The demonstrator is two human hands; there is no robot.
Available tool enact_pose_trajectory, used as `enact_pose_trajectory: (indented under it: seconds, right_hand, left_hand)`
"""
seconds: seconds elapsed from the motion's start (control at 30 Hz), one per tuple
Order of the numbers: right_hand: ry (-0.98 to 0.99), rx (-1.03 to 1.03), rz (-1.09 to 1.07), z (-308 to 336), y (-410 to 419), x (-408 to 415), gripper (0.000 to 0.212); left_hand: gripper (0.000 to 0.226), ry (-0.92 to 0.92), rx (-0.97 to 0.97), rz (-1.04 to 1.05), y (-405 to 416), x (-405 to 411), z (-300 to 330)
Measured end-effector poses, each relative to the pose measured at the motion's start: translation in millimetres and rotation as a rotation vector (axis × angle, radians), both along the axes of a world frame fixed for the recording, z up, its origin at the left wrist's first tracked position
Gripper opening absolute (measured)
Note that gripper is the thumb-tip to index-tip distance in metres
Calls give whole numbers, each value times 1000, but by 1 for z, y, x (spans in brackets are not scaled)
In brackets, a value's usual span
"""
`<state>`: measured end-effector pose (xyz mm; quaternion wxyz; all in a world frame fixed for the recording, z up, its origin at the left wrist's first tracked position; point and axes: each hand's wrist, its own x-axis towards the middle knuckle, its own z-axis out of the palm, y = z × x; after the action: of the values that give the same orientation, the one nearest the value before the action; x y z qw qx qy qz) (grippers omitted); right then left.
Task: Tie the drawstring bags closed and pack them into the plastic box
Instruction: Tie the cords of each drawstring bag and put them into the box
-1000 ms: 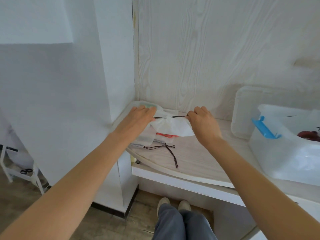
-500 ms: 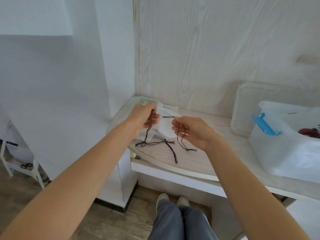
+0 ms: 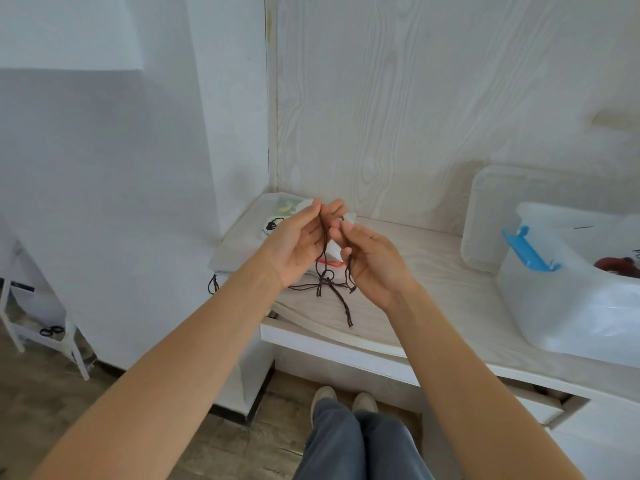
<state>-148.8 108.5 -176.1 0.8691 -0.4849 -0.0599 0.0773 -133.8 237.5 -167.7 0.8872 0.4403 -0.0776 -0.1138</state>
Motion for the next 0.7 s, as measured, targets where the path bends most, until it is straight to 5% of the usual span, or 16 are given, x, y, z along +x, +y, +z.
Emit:
enact_pose_trajectory:
  seconds: [0.27, 0.37, 0.47, 0.7]
  right_hand:
    - [-104, -157, 84, -3, -4, -1, 15]
    - [-295, -703, -97, 0, -14, -4, 21]
    - [-564, -1384, -272, 3, -20, 0, 23]
    - [-895, -1788, -350, 11, -23, 1, 18]
  left_hand:
    - [22, -29, 146, 50, -9, 2, 5]
    - [21, -44, 155, 105, -7, 2, 4]
    - [16, -105, 375, 169, -7, -2, -1]
    - [18, -221, 743, 262, -9, -6, 15]
